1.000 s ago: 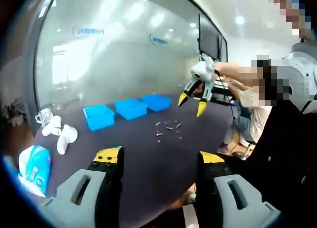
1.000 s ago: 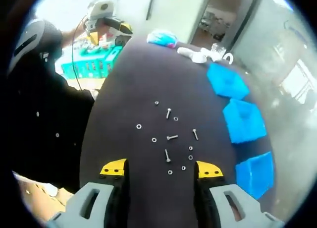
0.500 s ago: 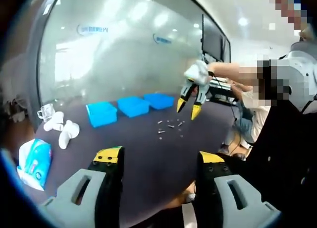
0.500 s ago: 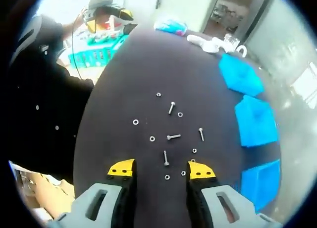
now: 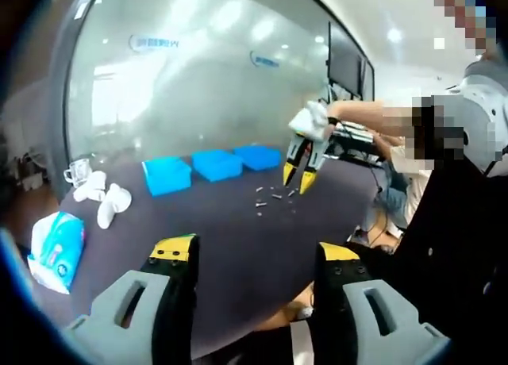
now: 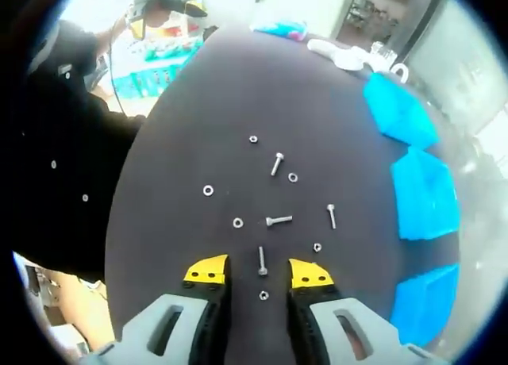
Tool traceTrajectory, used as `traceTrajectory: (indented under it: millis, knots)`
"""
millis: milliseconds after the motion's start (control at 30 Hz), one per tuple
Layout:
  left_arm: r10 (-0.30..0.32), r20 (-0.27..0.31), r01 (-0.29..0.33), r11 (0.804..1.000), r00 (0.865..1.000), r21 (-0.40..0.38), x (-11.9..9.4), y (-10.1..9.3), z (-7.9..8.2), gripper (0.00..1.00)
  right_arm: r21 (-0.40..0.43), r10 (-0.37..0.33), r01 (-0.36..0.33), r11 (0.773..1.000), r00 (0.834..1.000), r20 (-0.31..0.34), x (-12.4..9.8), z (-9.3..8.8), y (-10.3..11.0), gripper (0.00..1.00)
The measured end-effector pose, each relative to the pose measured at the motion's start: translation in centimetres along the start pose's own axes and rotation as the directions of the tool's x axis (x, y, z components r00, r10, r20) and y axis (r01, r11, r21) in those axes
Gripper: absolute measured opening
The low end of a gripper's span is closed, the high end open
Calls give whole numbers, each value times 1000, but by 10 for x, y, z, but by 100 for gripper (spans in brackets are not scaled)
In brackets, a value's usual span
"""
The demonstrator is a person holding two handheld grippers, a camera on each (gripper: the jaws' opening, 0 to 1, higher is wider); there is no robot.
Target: Sort the screws, nuts, and washers into the corresponding bins
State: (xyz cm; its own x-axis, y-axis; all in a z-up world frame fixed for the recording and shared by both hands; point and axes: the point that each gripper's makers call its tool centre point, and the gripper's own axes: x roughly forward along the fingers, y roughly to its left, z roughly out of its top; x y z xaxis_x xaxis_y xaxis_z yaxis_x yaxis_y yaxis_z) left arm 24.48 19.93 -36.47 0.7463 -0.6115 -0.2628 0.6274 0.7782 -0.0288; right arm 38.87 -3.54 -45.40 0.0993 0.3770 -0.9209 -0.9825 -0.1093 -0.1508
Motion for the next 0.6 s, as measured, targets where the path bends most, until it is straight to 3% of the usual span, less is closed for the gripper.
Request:
traceTrajectory:
  millis: [400,600]
  knots:
    - [-3,-16,3,1000,1000,-3,0,-4,-7,57,-3,2,-2,1000,998,-70,13,-10,-6,10]
    - [0,-20,0,1000,1000,-9,-1,-4,-9,56,12,38,-37,999,996,-78,15,-11,0,3]
